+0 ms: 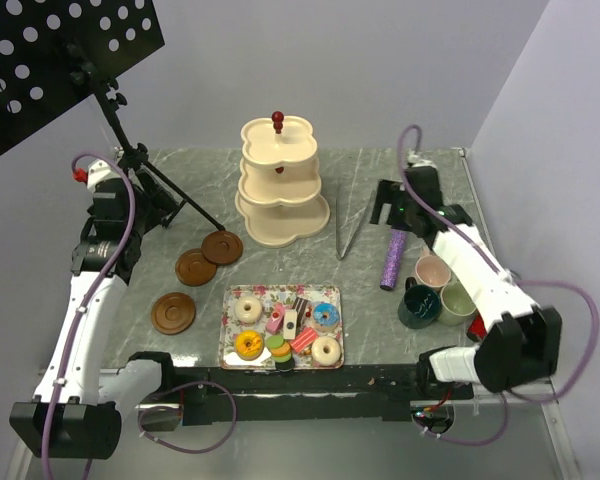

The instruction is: Serve the afternoon tea

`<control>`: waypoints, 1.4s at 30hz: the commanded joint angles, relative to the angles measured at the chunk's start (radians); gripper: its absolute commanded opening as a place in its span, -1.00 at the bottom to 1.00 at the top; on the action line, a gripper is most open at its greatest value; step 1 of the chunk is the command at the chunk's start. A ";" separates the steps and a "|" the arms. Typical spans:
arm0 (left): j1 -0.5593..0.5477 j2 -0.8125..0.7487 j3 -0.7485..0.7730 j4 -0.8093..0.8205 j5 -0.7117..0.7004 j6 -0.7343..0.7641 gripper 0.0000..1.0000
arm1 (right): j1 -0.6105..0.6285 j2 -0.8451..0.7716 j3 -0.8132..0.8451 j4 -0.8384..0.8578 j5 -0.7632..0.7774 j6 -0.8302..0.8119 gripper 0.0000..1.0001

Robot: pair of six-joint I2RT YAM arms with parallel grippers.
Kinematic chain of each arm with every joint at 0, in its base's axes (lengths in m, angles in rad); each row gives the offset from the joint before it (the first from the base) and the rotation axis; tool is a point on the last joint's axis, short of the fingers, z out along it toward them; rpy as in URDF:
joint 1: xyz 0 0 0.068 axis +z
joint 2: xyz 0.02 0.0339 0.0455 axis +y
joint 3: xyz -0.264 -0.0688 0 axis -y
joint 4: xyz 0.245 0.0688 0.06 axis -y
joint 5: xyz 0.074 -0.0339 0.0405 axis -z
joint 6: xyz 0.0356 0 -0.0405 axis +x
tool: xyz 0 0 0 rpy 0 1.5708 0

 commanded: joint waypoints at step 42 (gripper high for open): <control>0.004 -0.051 -0.035 -0.077 0.188 -0.016 0.99 | 0.104 0.601 0.183 0.013 -0.056 -0.108 0.23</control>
